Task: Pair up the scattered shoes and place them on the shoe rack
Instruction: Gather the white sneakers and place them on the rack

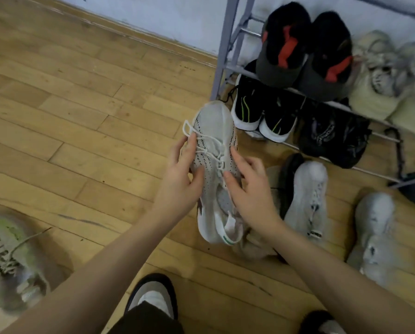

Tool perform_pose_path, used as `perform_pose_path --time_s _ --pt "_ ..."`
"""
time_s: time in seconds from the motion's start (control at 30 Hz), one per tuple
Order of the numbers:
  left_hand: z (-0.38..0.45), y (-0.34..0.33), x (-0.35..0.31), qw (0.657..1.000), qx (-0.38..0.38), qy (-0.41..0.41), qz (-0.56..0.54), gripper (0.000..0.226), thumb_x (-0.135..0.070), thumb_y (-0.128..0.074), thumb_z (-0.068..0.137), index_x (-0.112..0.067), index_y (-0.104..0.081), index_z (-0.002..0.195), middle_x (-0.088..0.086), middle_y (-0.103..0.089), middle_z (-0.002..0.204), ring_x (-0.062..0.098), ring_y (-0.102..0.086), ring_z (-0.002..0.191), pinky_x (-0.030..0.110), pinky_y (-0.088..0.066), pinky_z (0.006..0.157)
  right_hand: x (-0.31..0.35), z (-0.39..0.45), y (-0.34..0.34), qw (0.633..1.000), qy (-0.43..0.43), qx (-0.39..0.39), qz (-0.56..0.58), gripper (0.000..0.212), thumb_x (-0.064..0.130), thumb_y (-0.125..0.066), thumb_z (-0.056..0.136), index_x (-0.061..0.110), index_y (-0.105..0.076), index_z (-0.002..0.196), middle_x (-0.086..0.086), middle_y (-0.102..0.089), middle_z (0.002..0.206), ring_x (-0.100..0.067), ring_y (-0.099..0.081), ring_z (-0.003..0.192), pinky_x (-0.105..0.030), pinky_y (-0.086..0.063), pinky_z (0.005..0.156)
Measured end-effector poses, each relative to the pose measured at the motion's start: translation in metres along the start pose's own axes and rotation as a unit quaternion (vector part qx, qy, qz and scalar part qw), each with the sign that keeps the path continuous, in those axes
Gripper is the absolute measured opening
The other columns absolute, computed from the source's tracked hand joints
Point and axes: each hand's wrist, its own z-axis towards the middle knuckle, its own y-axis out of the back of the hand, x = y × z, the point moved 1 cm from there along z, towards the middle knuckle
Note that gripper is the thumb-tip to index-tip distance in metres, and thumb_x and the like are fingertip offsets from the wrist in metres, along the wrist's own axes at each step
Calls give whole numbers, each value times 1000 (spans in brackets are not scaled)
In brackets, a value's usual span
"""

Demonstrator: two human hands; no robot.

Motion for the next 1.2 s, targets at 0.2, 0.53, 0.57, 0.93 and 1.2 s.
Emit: perform_pose_path --time_s 0.2,0.53,0.57,0.93,1.2 --pt "11 -70 -55 996 62 -49 -37 61 -10 -50 92 -18 -23 147 -8 -27 135 -16 -40 106 5 -39 82 -23 -29 81 993 -20 -109 -30 51 23 -57 92 25 -40 140 4 -43 104 7 -48 79 -4 -38 76" --pt "32 -181 -100 972 234 -31 -6 60 -18 -46 93 -24 -19 147 -4 -24 147 -14 -47 92 3 -35 82 -93 -63 164 975 -149 -160 -38 50 29 -57 92 25 -41 140 1 -48 96 12 -46 83 1 -33 74" --pt "33 -187 -98 966 259 -8 24 58 -23 -43 95 -27 -18 147 -4 -23 150 -4 -49 101 16 -37 93 -100 -64 164 974 -177 -134 -37 49 32 -54 93 26 -40 140 -1 -52 102 9 -48 86 -3 -36 78" --pt "-31 -175 -110 925 318 -95 184 81 -81 -24 73 -43 -11 143 -4 -2 157 18 -13 139 41 -13 111 -113 -79 171 942 -252 -55 217 41 45 -34 97 29 -56 128 11 -58 125 -2 -51 117 -17 -42 96" --pt "-48 -181 -120 886 296 -151 324 117 -81 -56 56 -34 4 146 14 -1 156 33 -19 138 46 -23 109 -106 -94 180 951 -221 -29 215 42 46 -33 97 29 -57 127 16 -58 127 9 -48 117 -7 -36 94"
